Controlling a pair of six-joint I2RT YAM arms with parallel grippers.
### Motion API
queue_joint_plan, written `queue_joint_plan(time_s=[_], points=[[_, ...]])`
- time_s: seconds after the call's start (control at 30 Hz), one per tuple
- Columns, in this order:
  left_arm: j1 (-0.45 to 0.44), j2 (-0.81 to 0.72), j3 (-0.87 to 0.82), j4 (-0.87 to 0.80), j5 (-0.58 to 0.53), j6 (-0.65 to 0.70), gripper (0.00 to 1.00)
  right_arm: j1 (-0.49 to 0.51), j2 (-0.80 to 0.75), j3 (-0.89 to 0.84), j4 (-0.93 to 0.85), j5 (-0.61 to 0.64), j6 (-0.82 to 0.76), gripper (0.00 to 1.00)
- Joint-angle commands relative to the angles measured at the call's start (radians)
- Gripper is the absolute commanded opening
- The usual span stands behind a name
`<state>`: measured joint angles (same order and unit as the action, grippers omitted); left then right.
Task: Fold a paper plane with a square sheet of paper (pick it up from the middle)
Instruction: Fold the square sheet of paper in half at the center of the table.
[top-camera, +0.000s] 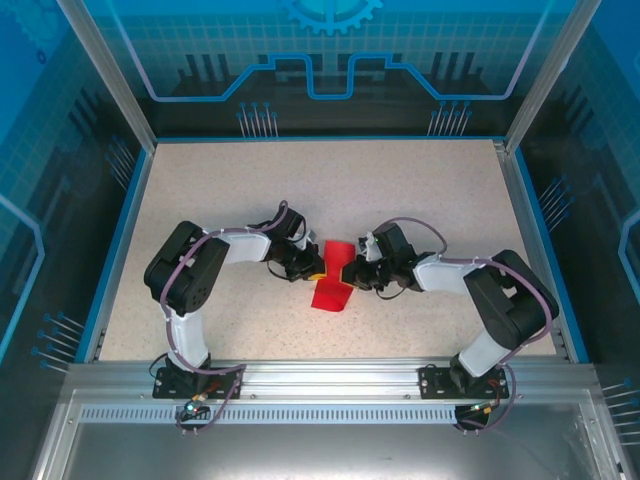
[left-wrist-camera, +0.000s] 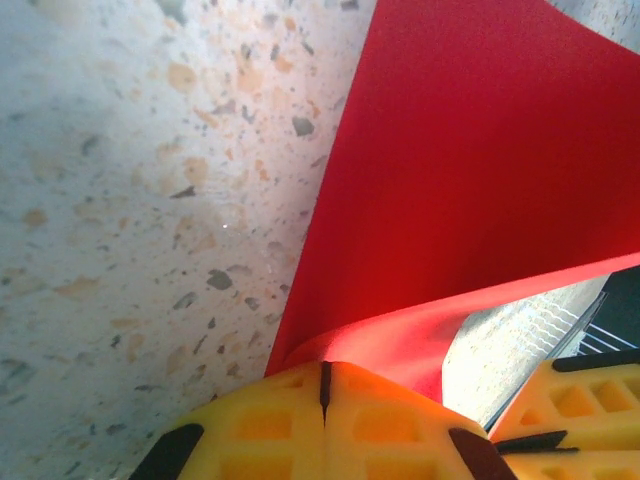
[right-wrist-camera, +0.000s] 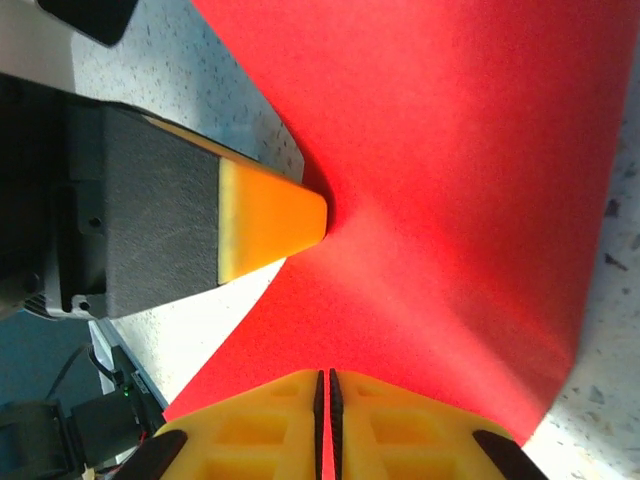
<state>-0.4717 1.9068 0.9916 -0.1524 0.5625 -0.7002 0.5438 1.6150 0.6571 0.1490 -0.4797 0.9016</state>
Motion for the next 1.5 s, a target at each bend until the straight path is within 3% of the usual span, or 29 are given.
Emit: queue_joint_plan(time_s=[0.0,0.27,0.67,1.07,1.33,1.47], points=[[-0.018,0.061,-0.022,-0.113,-0.086,0.024,0.00,0.018,0.045,-0.040,0.025,-0.009,0.016,0.13],[-0.018,0.061,-0.025,-0.115,-0.087,0.025,0.00,0.017,0.121,-0.092,0.093,-0.004,0.021,0.12],[-0.018,0.063,-0.024,-0.116,-0.088,0.026,0.00,0.067,-0.023,-0.064,-0.011,0.038,0.012,0.12],[-0.017,0.069,-0.022,-0.115,-0.086,0.030,0.00,0.078,0.058,-0.139,0.067,0.080,0.056,0.11],[-0.017,0.070,-0.021,-0.116,-0.085,0.031,0.00,0.097,-0.080,-0.110,0.008,0.070,0.054,0.12],[-0.016,0.071,-0.021,-0.118,-0.082,0.032,0.00,0.106,-0.098,-0.134,0.062,0.065,0.097,0.14]])
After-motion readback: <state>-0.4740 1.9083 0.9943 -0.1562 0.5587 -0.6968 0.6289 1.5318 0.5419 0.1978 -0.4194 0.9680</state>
